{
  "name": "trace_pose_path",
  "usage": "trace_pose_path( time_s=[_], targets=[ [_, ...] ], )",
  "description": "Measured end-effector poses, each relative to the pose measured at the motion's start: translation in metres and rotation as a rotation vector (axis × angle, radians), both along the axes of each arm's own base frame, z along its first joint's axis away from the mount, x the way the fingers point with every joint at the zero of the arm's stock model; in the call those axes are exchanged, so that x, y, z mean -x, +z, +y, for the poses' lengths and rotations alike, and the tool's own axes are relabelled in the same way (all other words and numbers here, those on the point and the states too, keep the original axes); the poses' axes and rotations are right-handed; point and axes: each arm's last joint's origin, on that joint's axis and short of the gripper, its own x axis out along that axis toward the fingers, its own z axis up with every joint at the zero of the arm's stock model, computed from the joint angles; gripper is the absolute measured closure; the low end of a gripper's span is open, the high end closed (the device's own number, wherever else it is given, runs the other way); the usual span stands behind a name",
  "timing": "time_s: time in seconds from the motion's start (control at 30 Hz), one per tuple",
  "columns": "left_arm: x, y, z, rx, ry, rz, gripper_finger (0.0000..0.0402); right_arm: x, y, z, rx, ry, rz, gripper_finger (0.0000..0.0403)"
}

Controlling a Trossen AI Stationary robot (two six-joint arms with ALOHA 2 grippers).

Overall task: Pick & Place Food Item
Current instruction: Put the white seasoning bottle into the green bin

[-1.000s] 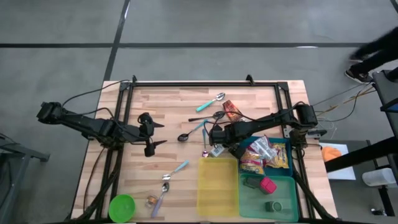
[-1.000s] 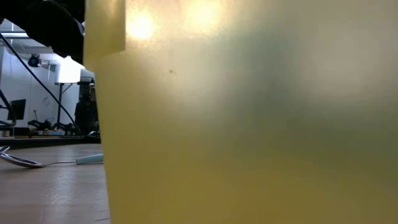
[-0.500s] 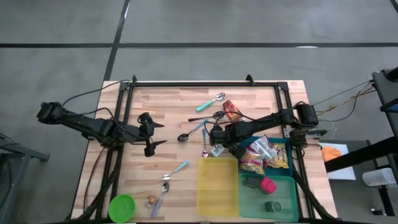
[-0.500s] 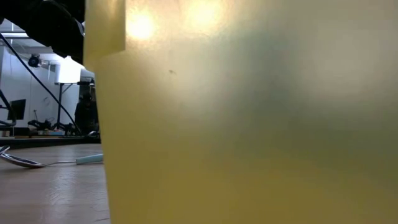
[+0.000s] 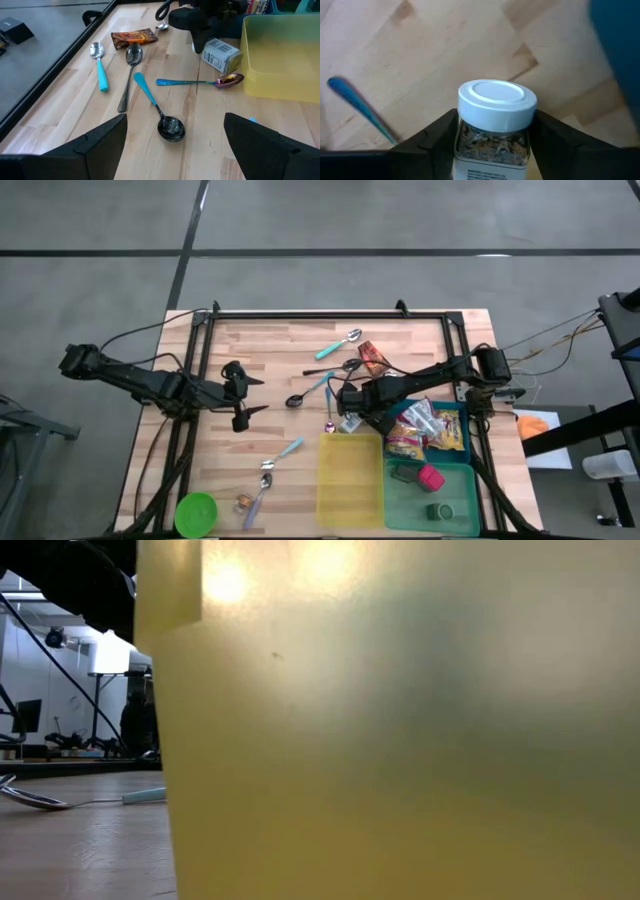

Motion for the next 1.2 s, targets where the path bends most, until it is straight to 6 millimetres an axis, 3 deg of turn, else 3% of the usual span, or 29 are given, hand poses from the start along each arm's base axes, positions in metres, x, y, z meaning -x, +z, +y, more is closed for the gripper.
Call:
trace_pose_path(
  time_s=[0.17, 0.37, 0.83, 1.07, 1.2],
  targets=[
    [0.0, 0.0, 0.0, 0.0, 0.0, 0.0, 0.0066, -0.001, 0.0, 0.0, 0.006, 0.024, -0.004, 0.0209],
    [0.0, 0.0, 0.0, 0.0, 0.0, 0.0, 0.0066, -0.001, 0.0, 0.0, 0.006, 0.025, -0.007, 0.0188],
    [0.0, 0.0, 0.0, 0.0, 0.0, 0.001, 0.0066, -0.004, 0.001, -0.001, 0.057, 0.111, -0.03, 0.0183],
    [0.0, 0.0, 0.0, 0.0, 0.0, 0.0, 0.0066, -0.015, 0.018, -0.006, 0.309, 0.343, -0.024, 0.0182],
    [0.0, 0.0, 0.0, 0.0, 0.0, 0.0, 0.0066, -0.026, 0.036, -0.008, 0.49, 0.605, 0.017, 0.0182]
  ],
)
